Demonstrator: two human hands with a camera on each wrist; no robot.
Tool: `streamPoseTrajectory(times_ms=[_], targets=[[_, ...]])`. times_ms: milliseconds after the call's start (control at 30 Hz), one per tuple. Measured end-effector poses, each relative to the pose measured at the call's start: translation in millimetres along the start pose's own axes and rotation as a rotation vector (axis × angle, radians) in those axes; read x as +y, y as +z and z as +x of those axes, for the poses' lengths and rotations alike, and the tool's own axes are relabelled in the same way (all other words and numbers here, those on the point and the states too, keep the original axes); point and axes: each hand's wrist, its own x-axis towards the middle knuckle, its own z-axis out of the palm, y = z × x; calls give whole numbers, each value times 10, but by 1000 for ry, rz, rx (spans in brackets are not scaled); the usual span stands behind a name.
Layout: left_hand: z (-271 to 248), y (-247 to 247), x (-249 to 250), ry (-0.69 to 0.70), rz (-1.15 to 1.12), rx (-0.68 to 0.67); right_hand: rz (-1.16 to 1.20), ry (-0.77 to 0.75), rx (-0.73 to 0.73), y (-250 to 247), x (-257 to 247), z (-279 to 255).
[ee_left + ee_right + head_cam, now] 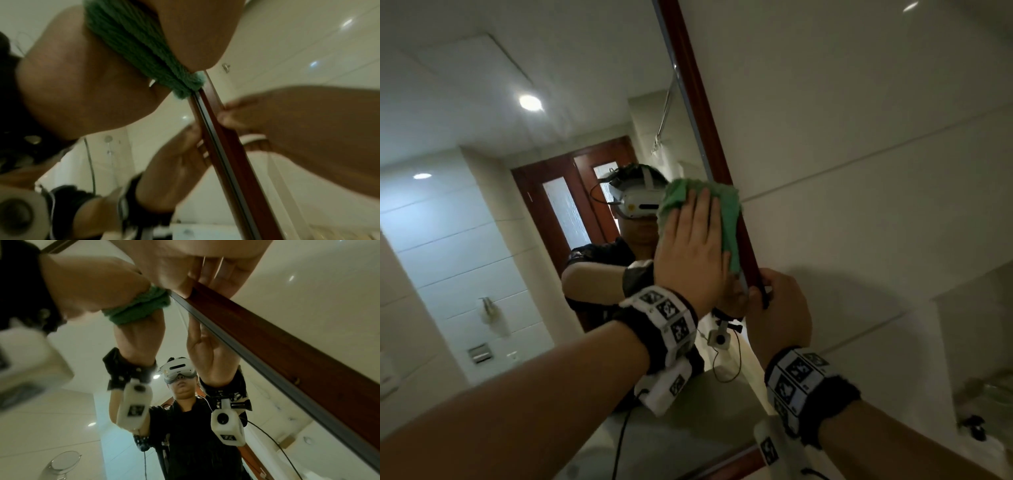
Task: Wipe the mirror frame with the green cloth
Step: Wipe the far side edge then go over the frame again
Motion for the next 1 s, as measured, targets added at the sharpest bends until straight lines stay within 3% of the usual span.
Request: streamPoseTrajectory(times_ms=[133, 333, 500, 600, 833, 900, 1000], targets=[[-328, 62, 52, 84, -16, -123, -23, 16, -16, -33, -61, 26], [270, -244, -307, -57, -12, 1, 2, -17, -61, 9, -264, 211], [713, -441, -458, -66, -5, 51, 33, -193, 112, 40, -670, 403], [657, -413, -402, -61, -22, 38, -30, -199, 91, 6, -1015, 676], [457, -342, -531, 140, 98, -22, -119, -241, 73, -59, -1414, 970], [582, -467, -700, 79, 102, 19, -143, -269, 51, -43, -1326, 931], [798, -647, -1033, -175, 67, 70, -147, -281, 32, -43, -1225, 940]])
